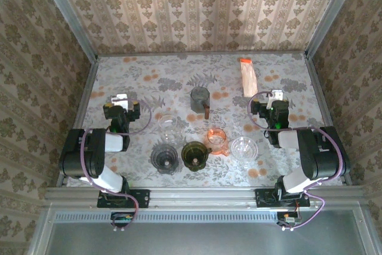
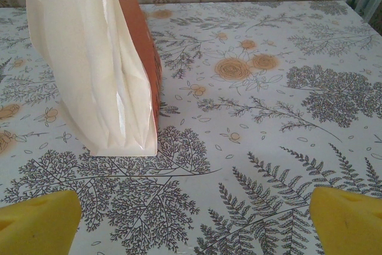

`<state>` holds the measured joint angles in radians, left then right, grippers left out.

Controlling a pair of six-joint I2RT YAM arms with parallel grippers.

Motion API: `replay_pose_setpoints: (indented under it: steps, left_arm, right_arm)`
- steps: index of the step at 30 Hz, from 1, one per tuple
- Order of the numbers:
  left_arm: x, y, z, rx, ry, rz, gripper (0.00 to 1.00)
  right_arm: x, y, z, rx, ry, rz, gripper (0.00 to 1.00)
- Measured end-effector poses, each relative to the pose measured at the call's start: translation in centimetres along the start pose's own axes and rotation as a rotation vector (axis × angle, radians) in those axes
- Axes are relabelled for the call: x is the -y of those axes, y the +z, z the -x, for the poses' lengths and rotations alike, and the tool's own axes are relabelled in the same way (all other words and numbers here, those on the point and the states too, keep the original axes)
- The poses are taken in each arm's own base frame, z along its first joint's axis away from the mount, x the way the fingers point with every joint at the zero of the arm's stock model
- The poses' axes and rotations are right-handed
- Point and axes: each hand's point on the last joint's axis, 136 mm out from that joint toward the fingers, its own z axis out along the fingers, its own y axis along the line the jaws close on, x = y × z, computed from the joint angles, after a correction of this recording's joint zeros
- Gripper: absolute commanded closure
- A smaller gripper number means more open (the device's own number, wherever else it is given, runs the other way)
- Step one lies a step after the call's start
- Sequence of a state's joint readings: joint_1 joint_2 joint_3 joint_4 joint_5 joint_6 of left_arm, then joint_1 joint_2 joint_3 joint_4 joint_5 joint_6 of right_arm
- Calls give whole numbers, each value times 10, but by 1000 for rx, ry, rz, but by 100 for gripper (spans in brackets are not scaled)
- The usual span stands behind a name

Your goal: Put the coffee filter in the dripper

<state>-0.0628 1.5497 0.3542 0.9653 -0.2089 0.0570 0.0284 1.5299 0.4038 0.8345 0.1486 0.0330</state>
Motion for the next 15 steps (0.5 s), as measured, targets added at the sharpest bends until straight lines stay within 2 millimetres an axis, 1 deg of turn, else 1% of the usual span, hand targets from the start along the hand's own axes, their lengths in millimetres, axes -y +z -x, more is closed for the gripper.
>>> replay_pose_setpoints:
  steps: [4, 7, 10, 11, 13, 15]
  left_arm:
    - [2, -1, 2, 4, 5, 13, 0]
    - [4, -5, 9, 23, 7, 17, 0]
    - [4, -12, 20, 30, 17, 27, 0]
    - [3, -14, 24, 31, 21, 33, 0]
    - [3, -17, 38, 39, 29, 42, 0]
    - [1, -22, 57, 72, 25, 55, 0]
  right_arm:
    - [1, -2, -1, -15, 4, -3, 0]
    - [2, -5, 6, -32, 5, -4, 0]
    - [2, -7, 31, -18, 15, -7, 0]
    - [2, -9, 43, -3, 24, -11, 0]
    - [5, -16, 61, 25, 49, -24, 0]
    - [7, -22, 71, 41, 69, -36, 0]
